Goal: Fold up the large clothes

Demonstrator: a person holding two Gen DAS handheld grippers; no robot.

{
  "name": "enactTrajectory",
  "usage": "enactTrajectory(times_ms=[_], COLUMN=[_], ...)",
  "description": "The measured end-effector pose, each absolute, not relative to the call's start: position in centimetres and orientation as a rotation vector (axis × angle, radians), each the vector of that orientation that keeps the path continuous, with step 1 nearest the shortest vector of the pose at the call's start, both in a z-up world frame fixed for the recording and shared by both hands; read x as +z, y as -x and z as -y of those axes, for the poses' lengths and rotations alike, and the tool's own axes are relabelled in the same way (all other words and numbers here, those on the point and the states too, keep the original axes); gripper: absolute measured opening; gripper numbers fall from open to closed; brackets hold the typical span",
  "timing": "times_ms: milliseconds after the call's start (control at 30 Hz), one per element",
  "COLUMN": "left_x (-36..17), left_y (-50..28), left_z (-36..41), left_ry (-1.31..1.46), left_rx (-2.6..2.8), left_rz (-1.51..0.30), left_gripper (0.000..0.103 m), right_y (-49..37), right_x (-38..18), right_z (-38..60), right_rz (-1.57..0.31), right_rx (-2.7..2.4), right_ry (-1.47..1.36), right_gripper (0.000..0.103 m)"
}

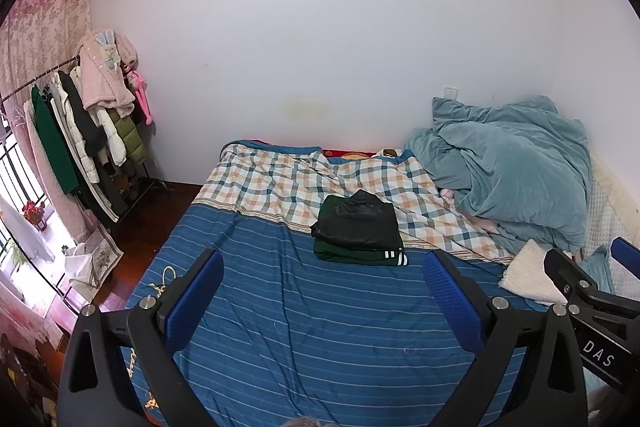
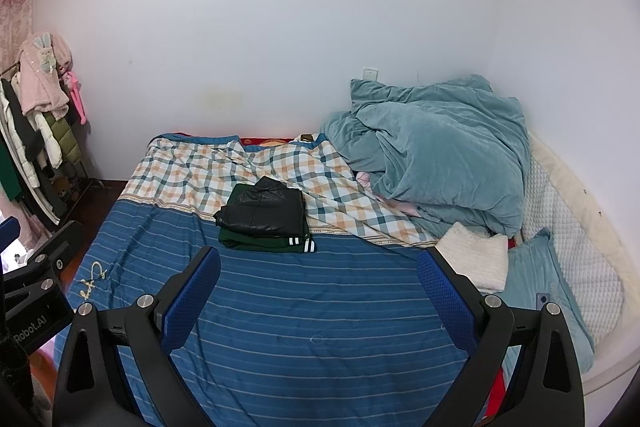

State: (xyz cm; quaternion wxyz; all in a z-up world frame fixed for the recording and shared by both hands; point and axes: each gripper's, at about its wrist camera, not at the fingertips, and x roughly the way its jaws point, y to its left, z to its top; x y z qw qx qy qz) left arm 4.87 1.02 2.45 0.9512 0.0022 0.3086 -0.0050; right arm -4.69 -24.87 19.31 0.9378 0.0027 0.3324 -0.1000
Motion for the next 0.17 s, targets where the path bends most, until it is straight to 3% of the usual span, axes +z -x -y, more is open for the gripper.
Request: enactTrajectory(times_ms=[167], left_x=[2.43], left_y=[-4.36], left_z=[-1.11], left_ry=[0.014], left_rx=[-0.011], left_rz=[-0.623], left_gripper=[0.102], right_y=[4.83], right_x=[19.45], right_z=[24.92], right_rz=[-0.676], right_rx=[-0.205], right_ry=[-0.006], right_gripper=[0.100])
